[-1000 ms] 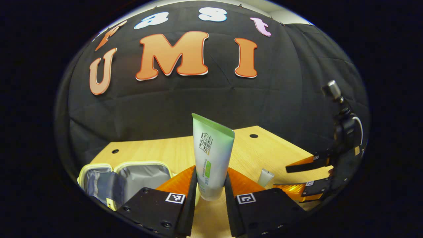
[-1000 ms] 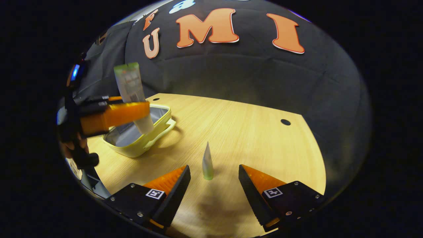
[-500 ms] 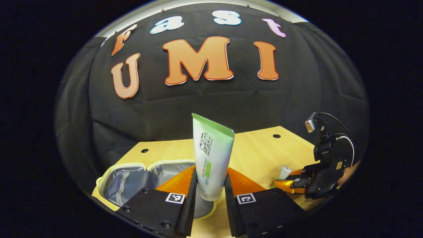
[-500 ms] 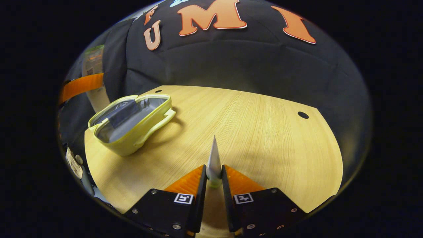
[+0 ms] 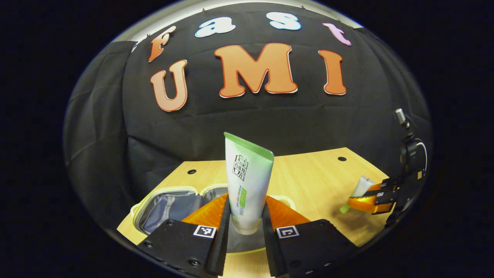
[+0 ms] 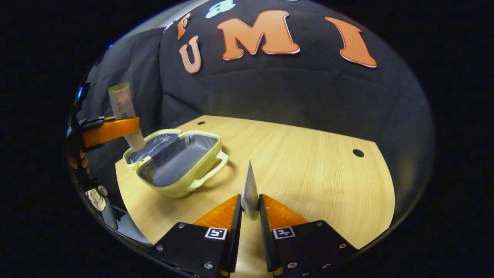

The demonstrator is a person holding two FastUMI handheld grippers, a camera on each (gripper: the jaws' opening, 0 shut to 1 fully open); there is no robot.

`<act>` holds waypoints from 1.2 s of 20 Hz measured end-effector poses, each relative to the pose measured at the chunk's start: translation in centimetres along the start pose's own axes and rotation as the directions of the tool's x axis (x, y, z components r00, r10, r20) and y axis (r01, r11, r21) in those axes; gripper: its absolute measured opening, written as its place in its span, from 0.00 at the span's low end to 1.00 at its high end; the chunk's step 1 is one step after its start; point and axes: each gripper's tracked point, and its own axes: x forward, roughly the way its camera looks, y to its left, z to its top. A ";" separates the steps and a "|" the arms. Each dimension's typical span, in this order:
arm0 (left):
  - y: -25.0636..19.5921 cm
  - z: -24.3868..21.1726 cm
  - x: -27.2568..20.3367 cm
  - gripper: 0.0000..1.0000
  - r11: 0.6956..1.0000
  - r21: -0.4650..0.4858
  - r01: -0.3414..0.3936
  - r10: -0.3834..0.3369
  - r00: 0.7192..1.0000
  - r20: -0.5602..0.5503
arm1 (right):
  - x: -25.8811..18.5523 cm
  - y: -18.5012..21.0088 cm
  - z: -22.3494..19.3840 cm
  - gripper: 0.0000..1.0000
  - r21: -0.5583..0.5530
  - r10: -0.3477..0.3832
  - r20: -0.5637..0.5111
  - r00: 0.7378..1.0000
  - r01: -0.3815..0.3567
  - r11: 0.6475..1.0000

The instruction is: First open the suitcase, pack the skin care products into it, and then close the suitcase.

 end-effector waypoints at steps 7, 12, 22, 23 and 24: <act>5.3 -1.6 2.0 0.42 0.999 0.000 0.042 -0.042 0.998 -0.042 | 0.1 5.8 5.3 0.29 -0.048 0.009 0.076 0.997 -0.005 0.999; 6.4 -7.5 5.0 0.42 0.991 -0.050 0.125 -0.132 0.970 -0.202 | 2.6 10.2 5.9 0.29 -0.042 -0.007 0.063 0.998 0.010 0.999; 5.6 -17.6 8.9 0.42 0.971 -0.157 0.181 -0.237 0.815 -0.529 | 6.1 13.9 4.9 0.29 -0.011 -0.067 -0.013 0.998 0.067 0.998; 5.7 -18.3 9.3 0.42 0.972 -0.163 0.168 -0.231 0.798 -0.557 | 6.4 14.0 4.8 0.29 -0.010 -0.074 -0.022 0.997 0.074 0.997; 5.7 -17.8 10.1 0.42 0.972 -0.165 0.169 -0.232 0.814 -0.533 | 6.6 14.0 4.8 0.29 -0.009 -0.086 -0.025 0.996 0.085 0.996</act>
